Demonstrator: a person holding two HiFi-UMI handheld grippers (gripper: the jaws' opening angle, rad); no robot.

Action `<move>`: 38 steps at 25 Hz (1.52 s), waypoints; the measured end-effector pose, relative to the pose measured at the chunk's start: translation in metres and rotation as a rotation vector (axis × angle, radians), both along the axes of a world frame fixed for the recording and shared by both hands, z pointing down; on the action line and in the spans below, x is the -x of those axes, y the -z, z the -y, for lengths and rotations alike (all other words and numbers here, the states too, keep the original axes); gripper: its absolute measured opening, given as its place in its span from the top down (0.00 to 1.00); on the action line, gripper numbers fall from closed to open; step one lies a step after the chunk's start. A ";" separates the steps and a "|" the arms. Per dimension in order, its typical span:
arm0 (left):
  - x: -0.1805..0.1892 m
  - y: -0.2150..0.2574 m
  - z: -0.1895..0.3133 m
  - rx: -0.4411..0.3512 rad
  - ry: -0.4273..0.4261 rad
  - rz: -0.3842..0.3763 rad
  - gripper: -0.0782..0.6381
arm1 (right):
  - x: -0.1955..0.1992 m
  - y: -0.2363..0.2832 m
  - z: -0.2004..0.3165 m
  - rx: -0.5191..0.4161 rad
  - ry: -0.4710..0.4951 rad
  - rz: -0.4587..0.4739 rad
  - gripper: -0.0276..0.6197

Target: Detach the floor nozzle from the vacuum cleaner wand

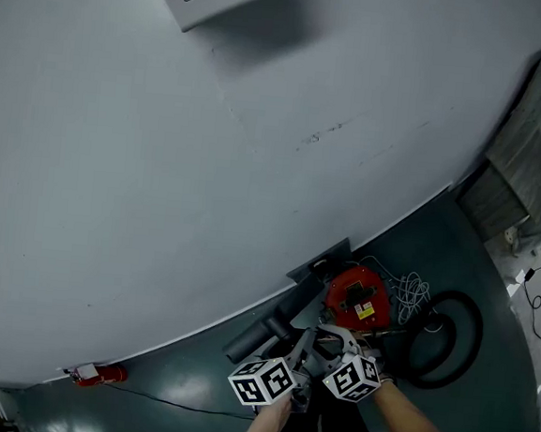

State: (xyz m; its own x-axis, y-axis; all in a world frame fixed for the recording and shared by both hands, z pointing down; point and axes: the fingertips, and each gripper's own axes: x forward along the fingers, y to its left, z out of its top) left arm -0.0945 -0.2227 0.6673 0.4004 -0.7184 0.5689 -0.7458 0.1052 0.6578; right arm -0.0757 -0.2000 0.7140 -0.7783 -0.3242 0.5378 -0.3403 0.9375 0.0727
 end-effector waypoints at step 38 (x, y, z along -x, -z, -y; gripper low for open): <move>0.030 0.085 0.017 -0.340 -0.258 0.249 0.64 | -0.002 0.000 -0.004 0.067 0.063 0.000 0.70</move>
State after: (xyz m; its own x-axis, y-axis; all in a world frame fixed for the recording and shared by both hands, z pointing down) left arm -0.1249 -0.2394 0.5827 0.4711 -0.7754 0.4205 -0.8583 -0.2930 0.4213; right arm -0.0737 -0.1958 0.7136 -0.7958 -0.2379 0.5569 -0.2805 0.9598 0.0092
